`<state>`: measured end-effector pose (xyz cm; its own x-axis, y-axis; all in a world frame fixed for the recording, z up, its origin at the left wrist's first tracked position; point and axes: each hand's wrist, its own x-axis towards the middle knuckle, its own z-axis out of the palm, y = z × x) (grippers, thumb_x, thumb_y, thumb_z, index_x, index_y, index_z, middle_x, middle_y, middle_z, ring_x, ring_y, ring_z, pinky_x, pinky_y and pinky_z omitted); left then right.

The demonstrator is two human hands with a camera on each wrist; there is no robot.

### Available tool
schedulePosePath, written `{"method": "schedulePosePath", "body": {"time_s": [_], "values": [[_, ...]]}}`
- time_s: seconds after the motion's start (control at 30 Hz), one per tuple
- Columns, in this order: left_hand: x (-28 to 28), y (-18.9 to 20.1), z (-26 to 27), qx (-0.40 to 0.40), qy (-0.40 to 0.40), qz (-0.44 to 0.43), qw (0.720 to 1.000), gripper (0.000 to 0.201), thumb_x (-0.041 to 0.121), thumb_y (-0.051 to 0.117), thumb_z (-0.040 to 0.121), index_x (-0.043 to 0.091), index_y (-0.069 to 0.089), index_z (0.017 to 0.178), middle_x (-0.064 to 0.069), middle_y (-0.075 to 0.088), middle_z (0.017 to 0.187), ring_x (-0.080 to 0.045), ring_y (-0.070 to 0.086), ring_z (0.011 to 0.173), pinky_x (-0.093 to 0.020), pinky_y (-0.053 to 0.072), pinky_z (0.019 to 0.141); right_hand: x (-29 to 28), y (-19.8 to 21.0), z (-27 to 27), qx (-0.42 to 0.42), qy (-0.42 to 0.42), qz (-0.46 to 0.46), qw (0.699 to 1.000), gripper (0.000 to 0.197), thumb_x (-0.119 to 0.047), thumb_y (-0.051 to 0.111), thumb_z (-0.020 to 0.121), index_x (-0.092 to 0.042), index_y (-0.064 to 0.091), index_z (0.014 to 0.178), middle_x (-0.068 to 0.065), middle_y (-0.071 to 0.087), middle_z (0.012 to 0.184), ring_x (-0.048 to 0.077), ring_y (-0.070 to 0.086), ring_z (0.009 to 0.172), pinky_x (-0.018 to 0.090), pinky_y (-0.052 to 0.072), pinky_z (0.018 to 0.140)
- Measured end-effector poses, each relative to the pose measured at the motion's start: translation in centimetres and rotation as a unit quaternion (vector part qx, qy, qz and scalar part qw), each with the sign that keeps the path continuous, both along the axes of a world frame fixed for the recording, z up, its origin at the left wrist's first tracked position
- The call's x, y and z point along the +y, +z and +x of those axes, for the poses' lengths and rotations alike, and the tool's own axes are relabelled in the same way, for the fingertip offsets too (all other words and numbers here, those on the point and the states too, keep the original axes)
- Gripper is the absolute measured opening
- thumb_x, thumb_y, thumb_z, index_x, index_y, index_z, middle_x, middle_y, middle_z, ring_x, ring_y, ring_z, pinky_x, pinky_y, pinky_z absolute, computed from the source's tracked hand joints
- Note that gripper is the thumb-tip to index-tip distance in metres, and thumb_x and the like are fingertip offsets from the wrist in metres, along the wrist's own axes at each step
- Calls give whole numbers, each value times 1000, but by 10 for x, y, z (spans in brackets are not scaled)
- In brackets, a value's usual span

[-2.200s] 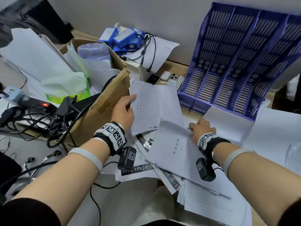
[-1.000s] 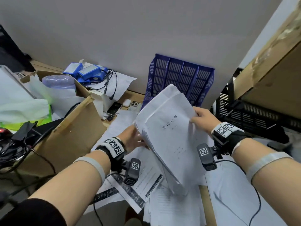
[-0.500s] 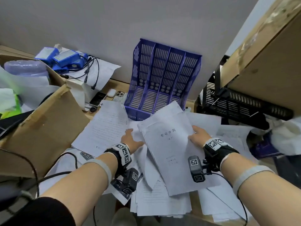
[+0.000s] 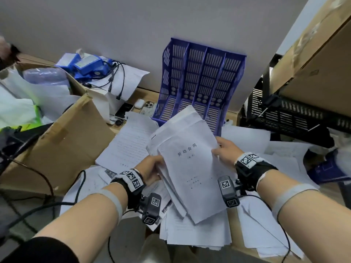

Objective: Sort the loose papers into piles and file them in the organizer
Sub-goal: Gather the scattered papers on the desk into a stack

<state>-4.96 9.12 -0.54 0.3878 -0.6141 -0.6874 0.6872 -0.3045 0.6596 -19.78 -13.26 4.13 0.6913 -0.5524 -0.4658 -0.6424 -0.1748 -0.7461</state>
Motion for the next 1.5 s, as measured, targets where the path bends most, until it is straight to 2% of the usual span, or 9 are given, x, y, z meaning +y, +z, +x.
{"method": "schedulePosePath", "body": {"time_s": [0.23, 0.33, 0.47, 0.67, 0.77, 0.97, 1.2, 1.4, 1.5], "values": [[33, 48, 20, -51, -29, -47, 997, 42, 10, 76, 80, 15, 66, 120, -8, 74, 113, -26, 71, 101, -39, 60, 78, 26, 24, 62, -12, 53, -78, 995, 35, -6, 53, 89, -18, 61, 121, 7, 68, 111, 24, 62, 100, 25, 43, 81], [41, 52, 33, -141, 70, -1, 988, 29, 10, 70, 89, 10, 65, 117, -12, 73, 112, -24, 73, 89, -38, 61, 73, 38, 32, 84, -46, 66, -95, 992, 31, -10, 58, 91, -14, 58, 122, 4, 63, 107, 25, 61, 105, 27, 42, 82], [67, 49, 63, -157, 172, 33, 972, 47, 33, 80, 79, 6, 65, 115, -11, 75, 101, -26, 74, 88, -46, 59, 82, 43, 26, 94, -19, -31, -165, 986, 67, -40, 74, 79, -17, 45, 135, 10, 52, 127, 30, 53, 117, 40, 45, 100], [103, 54, 79, -186, 188, 111, 958, 55, 48, 58, 94, 2, 63, 125, -23, 57, 132, -48, 54, 120, -58, 38, 105, 55, 0, 77, 164, -12, 136, 977, 93, -76, 74, 58, -18, 56, 129, 14, 61, 126, 34, 62, 105, 35, 53, 78], [112, 41, 87, -156, 185, 113, 964, 62, 66, 55, 85, 10, 71, 107, -16, 67, 125, -36, 65, 111, -51, 46, 105, 60, -14, 79, 83, -80, 232, 966, 71, -48, 87, 62, -10, 67, 118, 14, 74, 100, 31, 72, 80, 41, 60, 76], [106, 23, 87, 25, 255, -87, 963, 36, 30, 48, 101, 13, 58, 131, -13, 67, 127, -32, 63, 118, -48, 49, 98, 67, -1, 103, -22, -106, 177, 978, 22, 1, 67, 84, -4, 70, 105, 8, 74, 80, 28, 68, 72, 40, 57, 73], [121, 0, 114, -100, 220, 2, 970, 36, 7, 62, 93, 16, 60, 128, -12, 70, 119, -32, 68, 104, -34, 57, 64, 41, 29, 137, 3, -24, -52, 998, 32, -19, 75, 62, -7, 73, 92, 12, 75, 91, 32, 71, 83, 49, 60, 81], [115, -18, 104, -115, 190, 16, 975, 40, -1, 64, 90, 3, 58, 130, -17, 64, 129, -29, 66, 102, -44, 54, 94, 55, 64, 178, -20, 75, -125, 989, 26, -22, 83, 74, -8, 72, 93, 8, 73, 89, 22, 70, 76, 32, 59, 71], [113, -27, 104, -130, 183, 2, 974, 38, -6, 57, 93, 2, 56, 130, -16, 60, 133, -28, 62, 107, -34, 56, 90, 66, 76, 206, -29, 105, -143, 984, 23, -22, 83, 76, -11, 71, 92, 2, 71, 82, 16, 67, 69, 22, 54, 62]]}}
